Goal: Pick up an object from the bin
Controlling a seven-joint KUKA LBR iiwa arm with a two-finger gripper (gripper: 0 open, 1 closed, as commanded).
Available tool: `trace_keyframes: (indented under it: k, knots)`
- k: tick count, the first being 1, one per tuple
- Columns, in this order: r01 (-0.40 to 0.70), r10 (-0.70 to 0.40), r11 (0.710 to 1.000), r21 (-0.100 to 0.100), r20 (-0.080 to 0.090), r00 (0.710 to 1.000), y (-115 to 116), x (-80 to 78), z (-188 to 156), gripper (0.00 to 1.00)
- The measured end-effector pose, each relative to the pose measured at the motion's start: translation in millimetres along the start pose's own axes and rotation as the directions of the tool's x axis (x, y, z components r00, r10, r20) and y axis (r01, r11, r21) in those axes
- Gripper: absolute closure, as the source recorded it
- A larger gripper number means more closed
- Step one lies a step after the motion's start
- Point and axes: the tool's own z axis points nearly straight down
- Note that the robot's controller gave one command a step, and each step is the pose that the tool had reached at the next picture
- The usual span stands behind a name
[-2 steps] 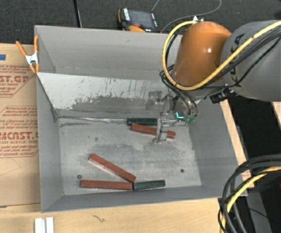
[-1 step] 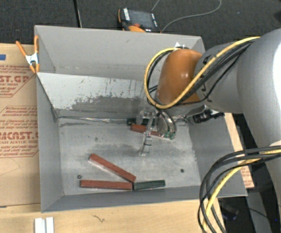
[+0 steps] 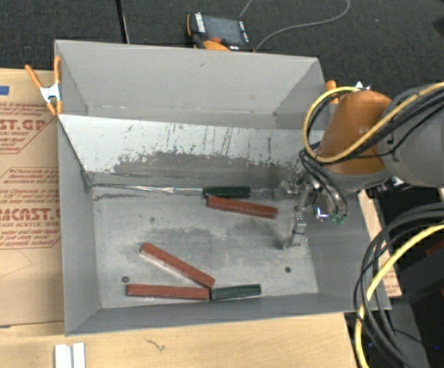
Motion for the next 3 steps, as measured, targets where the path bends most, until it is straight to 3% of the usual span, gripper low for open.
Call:
trace_keyframes:
  k: [1, 2, 3]
  knots:
    - [0.029, -0.029, 1.0, -0.008, 0.0, 1.0, 74.2, 2.0, -1.3, 0.0]
    - [0.024, -0.024, 1.0, -0.006, 0.0, 1.0, 69.7, 1.9, -1.3, 1.0]
    - [0.032, -0.032, 0.999, -0.005, 0.011, 0.999, 85.4, 2.0, -158.1, 1.0]
